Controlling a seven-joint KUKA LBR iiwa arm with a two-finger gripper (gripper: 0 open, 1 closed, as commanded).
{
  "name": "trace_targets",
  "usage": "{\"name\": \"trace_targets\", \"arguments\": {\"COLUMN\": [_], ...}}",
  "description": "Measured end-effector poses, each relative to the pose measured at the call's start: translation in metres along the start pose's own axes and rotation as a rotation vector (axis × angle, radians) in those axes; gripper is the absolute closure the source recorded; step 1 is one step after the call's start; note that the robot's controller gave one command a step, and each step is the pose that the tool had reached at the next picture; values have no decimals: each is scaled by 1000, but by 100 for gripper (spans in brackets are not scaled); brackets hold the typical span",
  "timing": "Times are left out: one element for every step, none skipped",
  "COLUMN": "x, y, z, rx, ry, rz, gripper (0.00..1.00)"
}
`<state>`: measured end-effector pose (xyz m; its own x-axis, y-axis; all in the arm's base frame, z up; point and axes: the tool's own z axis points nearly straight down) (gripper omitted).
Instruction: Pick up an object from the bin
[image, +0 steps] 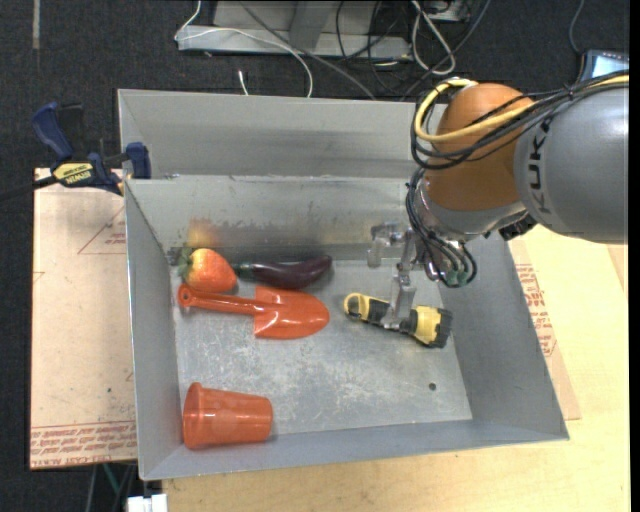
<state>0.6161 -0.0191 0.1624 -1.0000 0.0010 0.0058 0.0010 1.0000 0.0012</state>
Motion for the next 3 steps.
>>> {"name": "trace_targets", "arguments": {"x": [-2,-1,3], "y": [0,-64,-67], "z": [-5,94,62], "rx": [0,0,-4], "ry": [-8,-2,-23], "rz": [0,59,148], "gripper": [0,0,0]}}
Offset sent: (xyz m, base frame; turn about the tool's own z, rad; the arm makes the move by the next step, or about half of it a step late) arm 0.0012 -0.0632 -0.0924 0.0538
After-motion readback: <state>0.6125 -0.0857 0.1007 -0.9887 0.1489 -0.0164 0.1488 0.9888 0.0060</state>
